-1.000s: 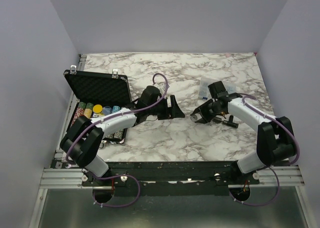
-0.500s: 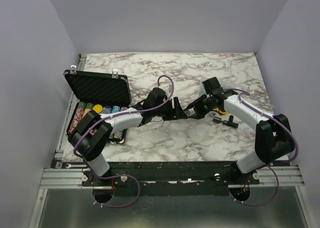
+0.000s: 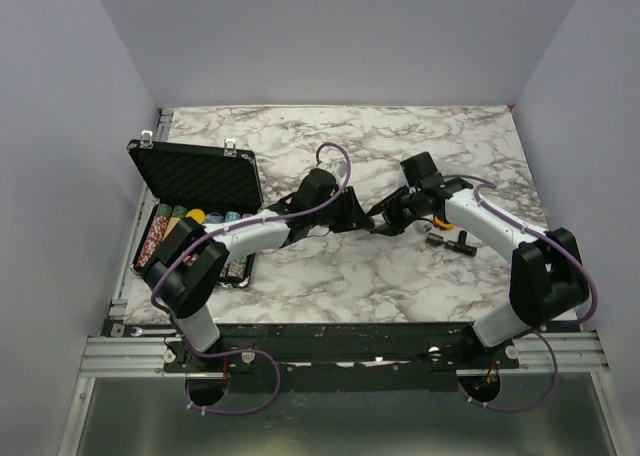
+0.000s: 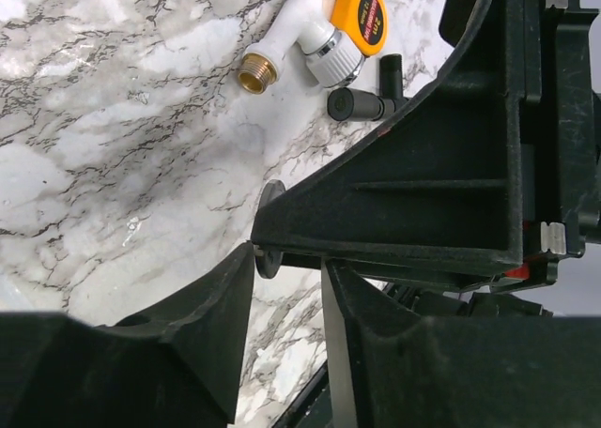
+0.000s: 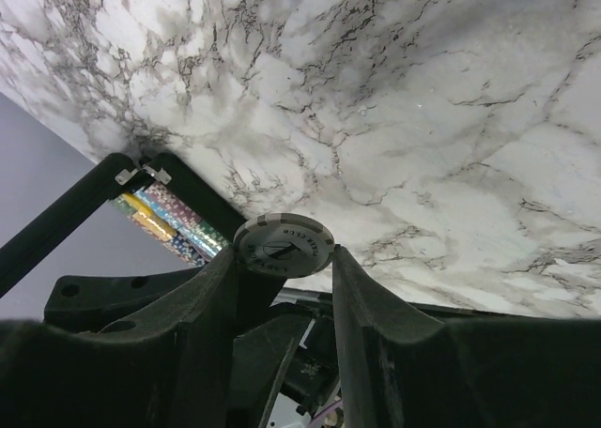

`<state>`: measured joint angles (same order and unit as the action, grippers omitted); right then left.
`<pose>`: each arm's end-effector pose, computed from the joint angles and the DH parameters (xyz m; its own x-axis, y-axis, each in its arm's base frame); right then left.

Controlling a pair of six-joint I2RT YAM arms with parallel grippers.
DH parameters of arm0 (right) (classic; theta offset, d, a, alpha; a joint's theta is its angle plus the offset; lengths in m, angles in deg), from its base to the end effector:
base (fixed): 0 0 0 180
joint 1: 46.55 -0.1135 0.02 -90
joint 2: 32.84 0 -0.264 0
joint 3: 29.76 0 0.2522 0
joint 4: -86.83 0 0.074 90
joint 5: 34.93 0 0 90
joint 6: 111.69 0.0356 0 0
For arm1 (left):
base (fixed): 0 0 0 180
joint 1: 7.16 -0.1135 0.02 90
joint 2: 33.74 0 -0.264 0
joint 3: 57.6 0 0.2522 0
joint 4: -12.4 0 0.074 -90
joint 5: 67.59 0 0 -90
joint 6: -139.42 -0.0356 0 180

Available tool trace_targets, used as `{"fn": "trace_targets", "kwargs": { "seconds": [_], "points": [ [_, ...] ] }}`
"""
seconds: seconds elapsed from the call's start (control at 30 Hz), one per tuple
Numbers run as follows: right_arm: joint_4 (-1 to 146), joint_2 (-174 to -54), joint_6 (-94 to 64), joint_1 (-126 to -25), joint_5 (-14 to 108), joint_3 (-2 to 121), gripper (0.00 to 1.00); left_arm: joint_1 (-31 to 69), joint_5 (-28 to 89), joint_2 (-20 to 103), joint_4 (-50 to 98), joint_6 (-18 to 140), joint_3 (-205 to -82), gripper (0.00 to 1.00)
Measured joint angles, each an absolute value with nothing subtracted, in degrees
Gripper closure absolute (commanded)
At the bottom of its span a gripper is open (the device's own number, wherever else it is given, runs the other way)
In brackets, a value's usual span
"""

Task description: Pack up texas hold em set

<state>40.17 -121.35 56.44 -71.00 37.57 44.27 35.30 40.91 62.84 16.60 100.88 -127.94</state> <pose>0.2773 0.1378 0.2198 -0.6796 0.7163 0.1584 0.6718 0.5210 0.5265 0.2649 -0.2577 0.2097 -0.8915 -0.1897 -0.4114 0.2323 0.5884 -0.7745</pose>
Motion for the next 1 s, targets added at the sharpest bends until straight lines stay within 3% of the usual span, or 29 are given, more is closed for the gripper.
{"fn": "trace_targets", "kwargs": {
  "seconds": [0.27,0.4,0.47,0.57,0.63,1.0],
  "points": [
    [40.41,-121.35,56.79,-71.13,37.61,44.27,0.81,35.35,39.95,63.99,20.05,100.23,-129.95,0.99],
    [40.91,-121.35,56.92,-71.39,37.64,44.36,0.75,35.30,39.08,64.04,22.22,99.85,-130.61,1.00],
    [40.95,-121.35,56.81,-71.59,37.79,44.38,0.64,35.30,38.36,64.02,22.94,99.75,-130.61,1.00],
    [41.13,-121.61,55.04,-71.70,38.29,44.38,0.24,35.21,37.33,63.95,25.08,99.18,-130.61,1.00],
    [41.70,-122.59,52.20,-71.68,38.55,44.38,0.08,34.76,37.00,63.49,27.40,98.78,-130.39,1.00],
    [41.48,-127.18,34.41,-70.50,42.60,45.04,0.09,23.28,32.21,41.48,50.87,97.14,-120.82,1.00]
  ]
}}
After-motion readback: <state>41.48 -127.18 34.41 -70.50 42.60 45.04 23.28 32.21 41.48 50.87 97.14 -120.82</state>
